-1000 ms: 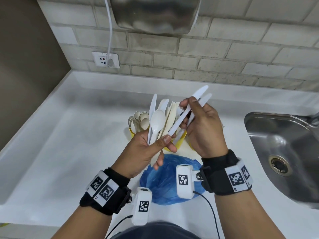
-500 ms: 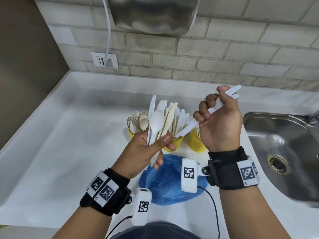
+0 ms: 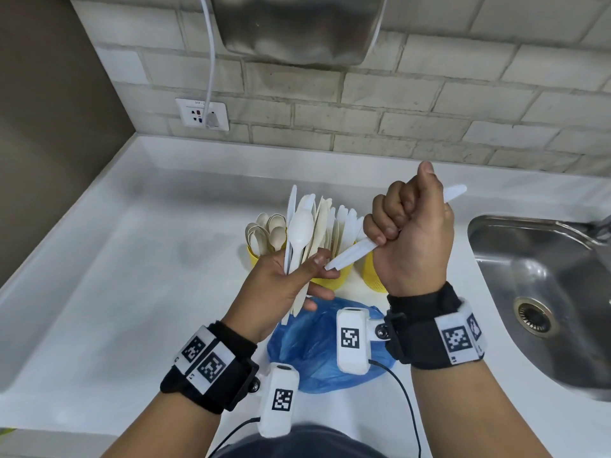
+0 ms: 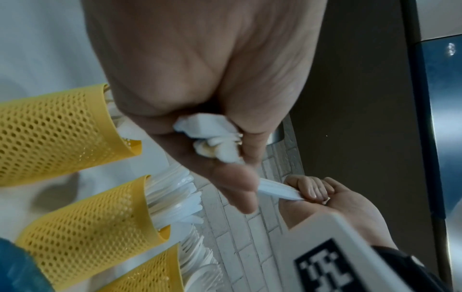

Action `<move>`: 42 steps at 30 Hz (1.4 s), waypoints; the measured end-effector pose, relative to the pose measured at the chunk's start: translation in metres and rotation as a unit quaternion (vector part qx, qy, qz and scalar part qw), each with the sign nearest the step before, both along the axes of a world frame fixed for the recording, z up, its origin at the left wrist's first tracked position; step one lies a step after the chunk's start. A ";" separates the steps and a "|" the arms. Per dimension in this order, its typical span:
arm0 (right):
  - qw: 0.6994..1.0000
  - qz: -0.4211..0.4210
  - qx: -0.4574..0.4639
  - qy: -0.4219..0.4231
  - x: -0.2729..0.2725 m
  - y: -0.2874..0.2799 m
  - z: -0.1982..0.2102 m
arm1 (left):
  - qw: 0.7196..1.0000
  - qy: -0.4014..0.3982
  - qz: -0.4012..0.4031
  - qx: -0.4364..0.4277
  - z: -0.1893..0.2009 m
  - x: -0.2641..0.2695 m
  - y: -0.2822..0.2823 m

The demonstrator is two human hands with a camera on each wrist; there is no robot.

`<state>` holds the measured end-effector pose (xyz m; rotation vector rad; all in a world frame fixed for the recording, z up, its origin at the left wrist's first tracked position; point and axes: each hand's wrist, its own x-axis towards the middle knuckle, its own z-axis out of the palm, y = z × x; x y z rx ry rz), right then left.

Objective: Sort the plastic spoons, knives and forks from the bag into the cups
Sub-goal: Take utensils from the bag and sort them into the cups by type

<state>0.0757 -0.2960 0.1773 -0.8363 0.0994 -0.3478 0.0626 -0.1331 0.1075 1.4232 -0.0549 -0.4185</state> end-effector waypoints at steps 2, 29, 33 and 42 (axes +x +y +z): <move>0.999 -0.006 -0.039 -0.015 -0.002 0.007 -0.003 | 1.000 0.011 0.009 -0.008 0.000 0.001 -0.001; 0.928 0.027 -0.369 0.044 0.001 -0.005 -0.012 | 0.996 -0.028 -0.042 -0.072 0.003 -0.002 0.006; 0.910 0.008 -0.413 0.024 0.004 -0.007 -0.015 | 0.996 -0.025 -0.052 -0.075 0.003 -0.001 0.008; 0.954 -0.034 -0.292 0.055 0.008 -0.008 -0.018 | 0.996 -0.032 -0.028 -0.076 0.002 0.001 0.011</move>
